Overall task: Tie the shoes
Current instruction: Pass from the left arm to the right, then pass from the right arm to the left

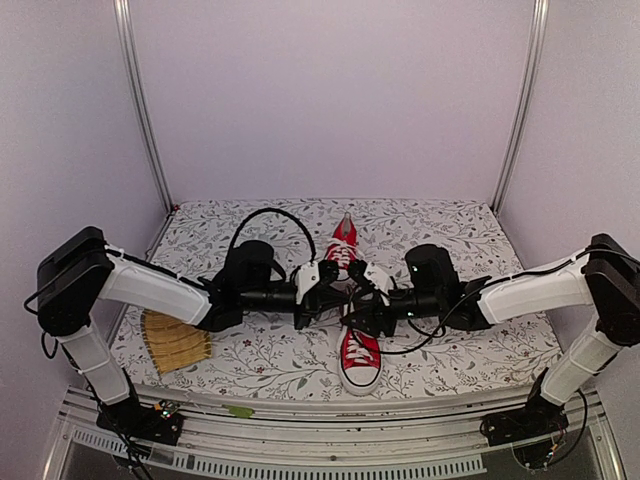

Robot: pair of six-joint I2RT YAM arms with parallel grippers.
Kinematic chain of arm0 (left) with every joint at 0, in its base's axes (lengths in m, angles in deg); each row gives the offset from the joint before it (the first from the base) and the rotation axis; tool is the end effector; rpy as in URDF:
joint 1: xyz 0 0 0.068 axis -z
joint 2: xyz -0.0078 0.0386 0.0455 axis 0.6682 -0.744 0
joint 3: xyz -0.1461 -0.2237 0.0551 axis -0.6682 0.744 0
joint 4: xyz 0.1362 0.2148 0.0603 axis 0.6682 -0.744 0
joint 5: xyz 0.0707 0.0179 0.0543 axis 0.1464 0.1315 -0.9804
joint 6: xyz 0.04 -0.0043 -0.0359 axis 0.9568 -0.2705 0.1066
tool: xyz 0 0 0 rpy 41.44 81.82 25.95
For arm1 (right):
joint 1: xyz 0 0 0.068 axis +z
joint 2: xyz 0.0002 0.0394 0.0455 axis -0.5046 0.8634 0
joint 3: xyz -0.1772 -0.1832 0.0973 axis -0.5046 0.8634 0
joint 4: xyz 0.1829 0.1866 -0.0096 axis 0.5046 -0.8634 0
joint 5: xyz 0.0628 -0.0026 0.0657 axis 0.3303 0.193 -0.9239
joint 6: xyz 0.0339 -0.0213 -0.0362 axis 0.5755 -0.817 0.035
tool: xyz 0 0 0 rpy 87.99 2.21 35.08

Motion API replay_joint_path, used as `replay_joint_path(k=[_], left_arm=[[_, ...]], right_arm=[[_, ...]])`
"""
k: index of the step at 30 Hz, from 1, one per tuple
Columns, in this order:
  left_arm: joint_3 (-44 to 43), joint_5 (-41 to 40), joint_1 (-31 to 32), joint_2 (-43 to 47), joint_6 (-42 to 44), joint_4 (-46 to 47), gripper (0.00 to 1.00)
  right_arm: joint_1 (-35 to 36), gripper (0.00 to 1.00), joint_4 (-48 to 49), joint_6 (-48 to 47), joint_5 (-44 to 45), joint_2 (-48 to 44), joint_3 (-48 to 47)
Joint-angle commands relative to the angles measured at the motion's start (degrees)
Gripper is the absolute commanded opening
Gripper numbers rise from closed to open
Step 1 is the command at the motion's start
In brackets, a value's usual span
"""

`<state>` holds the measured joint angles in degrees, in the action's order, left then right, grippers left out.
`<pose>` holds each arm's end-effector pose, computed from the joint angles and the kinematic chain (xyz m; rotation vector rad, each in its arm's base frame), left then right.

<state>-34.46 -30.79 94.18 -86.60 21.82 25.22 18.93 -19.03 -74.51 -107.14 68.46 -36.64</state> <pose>0.2076 -0.2940 0.1898 1.3435 1.3403 -0.8402 0.2010 0.2540 0.1856 -1.2502 1.7259 0.8265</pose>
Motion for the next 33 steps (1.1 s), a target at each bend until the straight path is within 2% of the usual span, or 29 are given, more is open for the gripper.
replay_joint_path(k=[1,4,10,12,13,14,15,16,19,22,24,26,29,33], left_arm=[[1.9,0.2,0.8,0.1,-3.7,6.7,0.00],[1.9,0.1,0.9,-0.3,-4.1,7.2,0.00],[1.6,0.4,1.0,-0.8,-5.1,7.6,0.00],[1.6,1.2,0.9,-0.2,-4.8,7.0,0.00],[1.5,2.1,0.8,0.5,-4.0,6.0,0.00],[1.4,3.5,0.4,1.2,-3.0,4.4,0.04],[1.3,6.0,-0.2,2.1,-1.7,2.6,0.17],[1.2,7.8,-0.9,3.1,-0.2,0.8,0.22],[0.6,12.2,-3.7,4.5,4.5,-5.4,0.24],[-3.9,15.6,-3.8,2.2,11.3,-15.1,0.25],[-5.6,17.8,-3.5,0.2,11.7,-16.4,0.31],[-5.0,17.1,-3.1,-0.7,11.3,-12.8,0.41],[-5.2,14.4,-2.8,-2.2,9.3,-9.1,0.42],[-7.6,16.2,-2.4,-4.1,9.4,-11.4,0.35]], right_arm=[[0.3,0.54,5.8,3.3,2.2,1.7,0.7],[0.3,0.43,6.3,4.3,1.4,2.2,0.7],[0.3,0.09,6.2,6.0,1.0,1.8,1.6],[0.3,0.01,6.1,5.4,0.9,1.0,2.7],[0.1,0.01,6.1,4.7,0.6,0.2,3.4],[0.0,0.01,6.2,3.6,0.1,-0.5,4.2],[-0.1,0.01,6.2,2.9,-0.9,-1.2,5.0],[-0.3,0.01,5.8,1.9,-1.9,-1.5,5.3],[-0.4,0.01,3.8,-2.0,-3.9,-2.0,5.2],[-0.3,0.01,3.1,-4.6,-4.5,-1.8,4.8],[-0.3,0.01,2.3,-5.7,-4.8,-1.5,3.9],[-0.3,0.01,1.9,-6.5,-5.1,-1.2,3.4],[-0.4,0.01,1.5,-7.1,-5.7,-0.8,2.8],[-0.3,0.01,0.8,-7.4,-5.8,-0.8,2.3]])
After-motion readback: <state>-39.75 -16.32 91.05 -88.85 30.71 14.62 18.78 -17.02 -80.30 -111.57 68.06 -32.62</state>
